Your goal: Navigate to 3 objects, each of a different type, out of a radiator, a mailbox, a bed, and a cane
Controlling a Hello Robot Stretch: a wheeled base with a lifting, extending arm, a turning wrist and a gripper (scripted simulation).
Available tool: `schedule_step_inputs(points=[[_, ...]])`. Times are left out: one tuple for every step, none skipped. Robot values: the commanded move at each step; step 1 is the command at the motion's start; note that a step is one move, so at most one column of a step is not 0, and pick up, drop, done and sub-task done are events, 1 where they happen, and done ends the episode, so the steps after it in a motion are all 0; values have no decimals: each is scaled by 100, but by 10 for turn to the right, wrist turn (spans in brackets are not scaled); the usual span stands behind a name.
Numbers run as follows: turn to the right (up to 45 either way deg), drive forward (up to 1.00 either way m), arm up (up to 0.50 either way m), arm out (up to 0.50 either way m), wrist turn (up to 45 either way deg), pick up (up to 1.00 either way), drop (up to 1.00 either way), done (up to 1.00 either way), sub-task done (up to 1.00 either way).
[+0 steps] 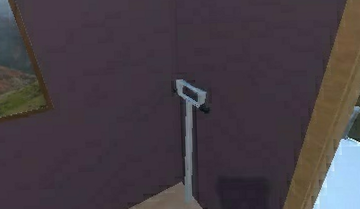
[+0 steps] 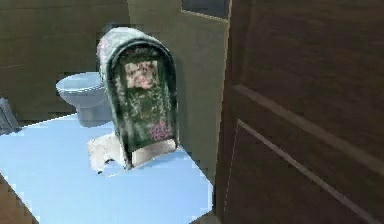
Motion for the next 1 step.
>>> schedule_step_inputs(points=[[0,0,0,0,0,0,0,100,0]])
